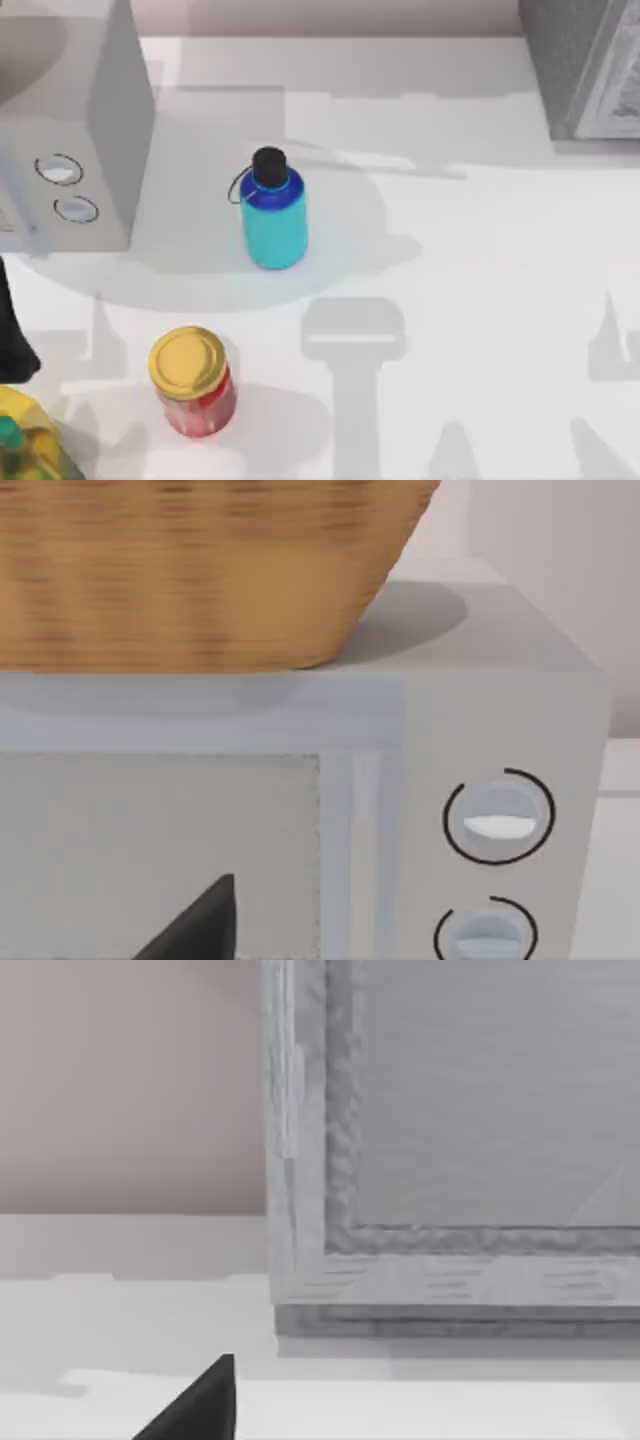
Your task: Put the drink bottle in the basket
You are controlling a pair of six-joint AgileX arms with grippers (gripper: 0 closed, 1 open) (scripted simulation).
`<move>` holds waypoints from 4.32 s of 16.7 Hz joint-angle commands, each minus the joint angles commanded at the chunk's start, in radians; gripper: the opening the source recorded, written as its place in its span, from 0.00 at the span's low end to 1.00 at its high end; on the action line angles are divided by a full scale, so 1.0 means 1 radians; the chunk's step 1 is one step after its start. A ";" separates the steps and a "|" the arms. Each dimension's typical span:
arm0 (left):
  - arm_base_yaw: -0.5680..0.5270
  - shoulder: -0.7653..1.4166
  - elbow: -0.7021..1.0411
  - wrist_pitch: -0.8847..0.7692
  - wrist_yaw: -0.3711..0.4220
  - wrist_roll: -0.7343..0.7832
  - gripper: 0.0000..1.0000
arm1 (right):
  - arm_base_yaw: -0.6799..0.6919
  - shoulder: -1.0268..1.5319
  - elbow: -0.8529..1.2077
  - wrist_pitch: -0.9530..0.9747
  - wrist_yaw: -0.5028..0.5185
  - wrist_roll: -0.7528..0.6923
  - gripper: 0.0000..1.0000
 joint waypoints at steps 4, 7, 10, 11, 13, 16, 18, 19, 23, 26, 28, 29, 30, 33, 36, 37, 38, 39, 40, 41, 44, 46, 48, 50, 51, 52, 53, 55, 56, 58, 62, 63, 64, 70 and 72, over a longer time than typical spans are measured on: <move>-0.010 0.033 0.018 0.025 0.017 0.009 1.00 | 0.000 0.000 0.000 0.000 0.000 0.000 1.00; -0.040 0.160 0.073 0.104 0.070 0.038 1.00 | 0.000 0.000 0.000 0.000 0.000 0.000 1.00; -0.081 0.378 0.150 0.212 0.143 0.074 1.00 | 0.000 0.000 0.000 0.000 0.000 0.000 1.00; -0.096 0.471 0.178 0.252 0.170 0.087 1.00 | 0.000 0.000 0.000 0.000 0.000 0.000 1.00; -0.125 0.683 0.235 0.333 0.223 0.112 1.00 | 0.000 0.000 0.000 0.000 0.000 0.000 1.00; -0.164 1.031 0.323 0.455 0.296 0.144 1.00 | 0.000 0.000 0.000 0.000 0.000 0.000 1.00; -0.188 1.247 0.381 0.531 0.342 0.164 1.00 | 0.000 0.000 0.000 0.000 0.000 0.000 1.00; -0.200 1.342 0.409 0.567 0.363 0.173 1.00 | 0.000 0.000 0.000 0.000 0.000 0.000 1.00; -0.242 1.628 0.501 0.684 0.439 0.209 1.00 | 0.000 0.000 0.000 0.000 0.000 0.000 1.00; -0.269 1.736 0.533 0.744 0.484 0.233 1.00 | 0.000 0.000 0.000 0.000 0.000 0.000 1.00; -0.277 1.757 0.537 0.758 0.496 0.240 1.00 | 0.000 0.000 0.000 0.000 0.000 0.000 1.00; -0.277 1.757 0.537 0.758 0.496 0.240 1.00 | 0.000 0.000 0.000 0.000 0.000 0.000 1.00; -0.277 1.757 0.537 0.758 0.496 0.240 1.00 | 0.000 0.000 0.000 0.000 0.000 0.000 1.00; -0.273 1.757 0.535 0.757 0.493 0.238 1.00 | 0.000 0.000 0.000 0.000 0.000 0.000 1.00; -0.300 1.824 0.592 0.777 0.476 0.228 1.00 | 0.000 0.000 0.000 0.000 0.000 0.000 1.00; -0.313 1.858 0.619 0.787 0.465 0.223 1.00 | 0.000 0.000 0.000 0.000 0.000 0.000 1.00; -0.326 1.895 0.648 0.796 0.454 0.216 1.00 | 0.000 0.000 0.000 0.000 0.000 0.000 1.00; -0.339 1.930 0.678 0.805 0.442 0.209 1.00 | 0.000 0.000 0.000 0.000 0.000 0.000 1.00; -0.353 1.964 0.705 0.813 0.430 0.203 1.00 | 0.000 0.000 0.000 0.000 0.000 0.000 1.00; -0.364 1.992 0.729 0.820 0.420 0.198 1.00 | 0.000 0.000 0.000 0.000 0.000 0.000 1.00; -0.378 2.023 0.756 0.827 0.409 0.192 1.00 | 0.000 0.000 0.000 0.000 0.000 0.000 1.00; -0.378 2.023 0.756 0.827 0.409 0.192 1.00 | 0.000 0.000 0.000 0.000 0.000 0.000 1.00; -0.378 2.023 0.756 0.827 0.409 0.192 0.92 | 0.000 0.000 0.000 0.000 0.000 0.000 1.00; -0.378 2.023 0.756 0.827 0.409 0.192 0.77 | 0.000 0.000 0.000 0.000 0.000 0.000 1.00; -0.378 2.023 0.756 0.827 0.409 0.192 0.70 | 0.000 0.000 0.000 0.000 0.000 0.000 1.00; -0.378 2.023 0.756 0.827 0.409 0.192 0.62 | 0.000 0.000 0.000 0.000 0.000 0.000 1.00; -0.378 2.023 0.756 0.827 0.409 0.192 0.55 | 0.000 0.000 0.000 0.000 0.000 0.000 1.00; -0.378 2.023 0.756 0.827 0.409 0.192 0.40 | 0.000 0.000 0.000 0.000 0.000 0.000 1.00; -0.378 2.023 0.756 0.827 0.409 0.192 0.32 | 0.000 0.000 0.000 0.000 0.000 0.000 1.00; -0.378 2.023 0.756 0.827 0.409 0.192 0.17 | 0.000 0.000 0.000 0.000 0.000 0.000 1.00; -0.378 2.023 0.756 0.827 0.409 0.192 0.00 | 0.000 0.000 0.000 0.000 0.000 0.000 1.00; -0.378 2.023 0.756 0.827 0.409 0.192 0.00 | 0.000 0.000 0.000 0.000 0.000 0.000 1.00; -0.378 2.023 0.756 0.827 0.409 0.192 0.00 | 0.000 0.000 0.000 0.000 0.000 0.000 1.00; -0.377 2.011 0.765 0.827 0.411 0.191 0.00 | 0.000 0.000 0.000 0.000 0.000 0.000 1.00; -0.373 1.990 0.766 0.796 0.429 0.206 0.00 | 0.000 0.000 0.000 0.000 0.000 0.000 1.00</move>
